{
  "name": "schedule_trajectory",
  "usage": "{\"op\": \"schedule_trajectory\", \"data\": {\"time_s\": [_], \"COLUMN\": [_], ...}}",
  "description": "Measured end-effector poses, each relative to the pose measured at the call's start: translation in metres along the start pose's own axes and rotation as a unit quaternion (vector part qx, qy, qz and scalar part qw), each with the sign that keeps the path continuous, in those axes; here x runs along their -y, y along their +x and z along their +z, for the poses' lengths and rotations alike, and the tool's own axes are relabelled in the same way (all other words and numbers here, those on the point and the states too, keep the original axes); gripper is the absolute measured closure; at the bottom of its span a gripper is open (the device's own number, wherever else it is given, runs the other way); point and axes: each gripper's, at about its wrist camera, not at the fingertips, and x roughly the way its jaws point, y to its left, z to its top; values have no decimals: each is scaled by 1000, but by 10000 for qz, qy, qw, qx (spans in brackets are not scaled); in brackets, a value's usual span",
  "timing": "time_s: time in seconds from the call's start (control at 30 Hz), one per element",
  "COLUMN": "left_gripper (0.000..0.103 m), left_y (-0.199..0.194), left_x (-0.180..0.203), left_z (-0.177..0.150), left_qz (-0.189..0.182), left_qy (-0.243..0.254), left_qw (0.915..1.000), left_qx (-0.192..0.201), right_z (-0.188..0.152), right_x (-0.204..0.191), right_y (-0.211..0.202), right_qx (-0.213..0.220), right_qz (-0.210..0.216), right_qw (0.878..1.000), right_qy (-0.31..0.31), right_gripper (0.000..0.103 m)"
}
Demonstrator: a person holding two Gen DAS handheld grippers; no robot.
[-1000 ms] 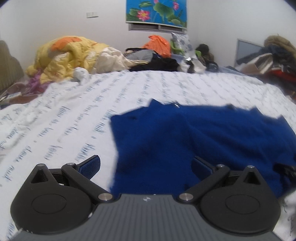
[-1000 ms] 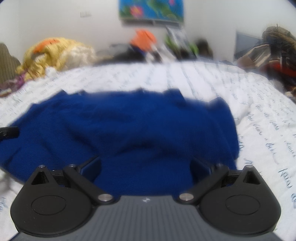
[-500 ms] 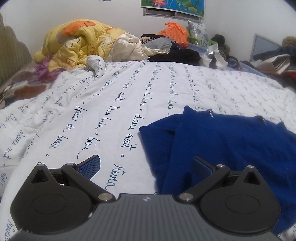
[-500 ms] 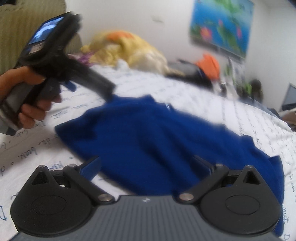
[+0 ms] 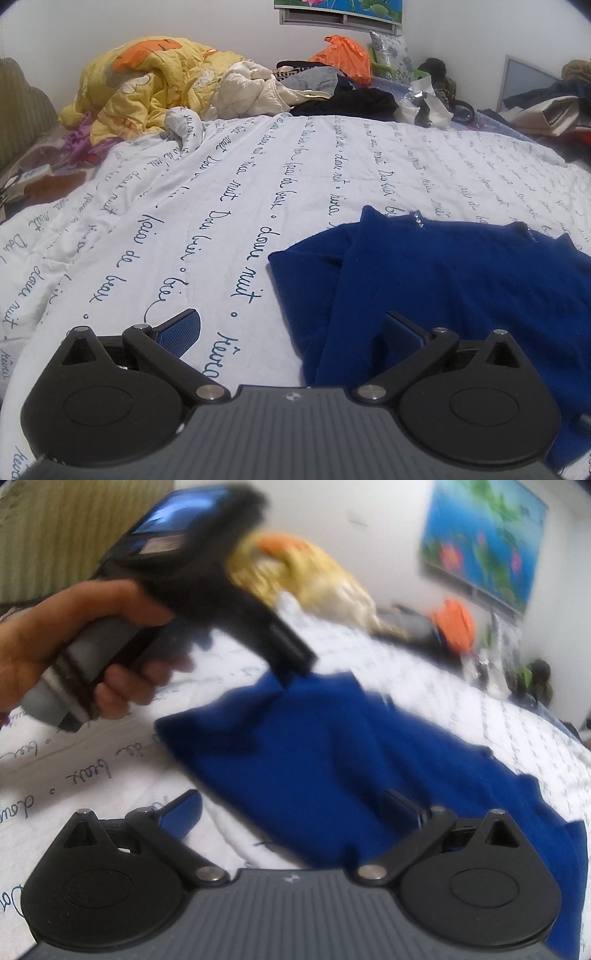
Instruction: Fold small clothes
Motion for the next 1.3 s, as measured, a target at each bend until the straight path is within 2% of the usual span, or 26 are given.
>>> {"op": "schedule_trajectory", "data": {"time_s": [0.2, 0.37, 0.5, 0.57, 0.7, 0.77, 0.9, 0.93, 1.0, 1.03, 1.07, 1.13, 1.17, 1.23, 1.3], "left_gripper": [0, 0, 0, 0, 1, 2, 5, 8, 14, 17, 26, 45, 52, 82, 87], "left_y": [7, 25, 40, 47, 67, 78, 89, 92, 96, 98, 100, 103, 105, 104, 102], "left_x": [-2, -12, -22, -30, -42, -46, -50, -50, -50, -48, -46, -39, -36, -28, -23], "left_z": [6, 16, 22, 24, 27, 27, 31, 33, 36, 38, 40, 45, 45, 48, 50], "left_qz": [-142, -944, -1340, -1710, -2422, -2589, -2772, -2795, -2817, -2818, -2789, -2704, -2616, -2267, -1985], "left_qy": [-25, -208, -481, -749, -1441, -1799, -2176, -2208, -2231, -2222, -2192, -2068, -1985, -1762, -1598], "left_qw": [9998, 9939, 9870, 9786, 9533, 9422, 9307, 9294, 9284, 9283, 9296, 9344, 9384, 9517, 9608], "left_qx": [-125, -522, -741, -871, -1088, -1136, -983, -964, -949, -968, -994, -1050, -1070, -1091, -1094], "right_z": [4, 5, 8, 11, 17, 19, 27, 29, 31, 32, 33, 33, 33, 31, 28], "right_x": [-19, -41, -57, -65, -79, -86, -87, -86, -84, -82, -82, -82, -83, -87, -90], "right_y": [13, 24, 32, 39, 51, 57, 69, 73, 77, 80, 81, 83, 82, 80, 77], "right_qx": [-34, -16, 157, 223, 357, 417, 413, 412, 377, 336, 301, 279, 268, 255, 276], "right_qz": [-49, -278, -562, -759, -1086, -1230, -1264, -1303, -1300, -1264, -1231, -1165, -1124, -1039, -1004], "right_qw": [9991, 9952, 9899, 9871, 9793, 9736, 9736, 9734, 9743, 9754, 9763, 9775, 9777, 9781, 9767], "right_qy": [-420, -935, -1293, -1395, -1668, -1877, -1855, -1839, -1803, -1775, -1756, -1738, -1751, -1786, -1878], "right_gripper": [1, 1, 1, 1, 2, 7, 12, 15, 29, 41, 49, 57, 66, 75, 83]}}
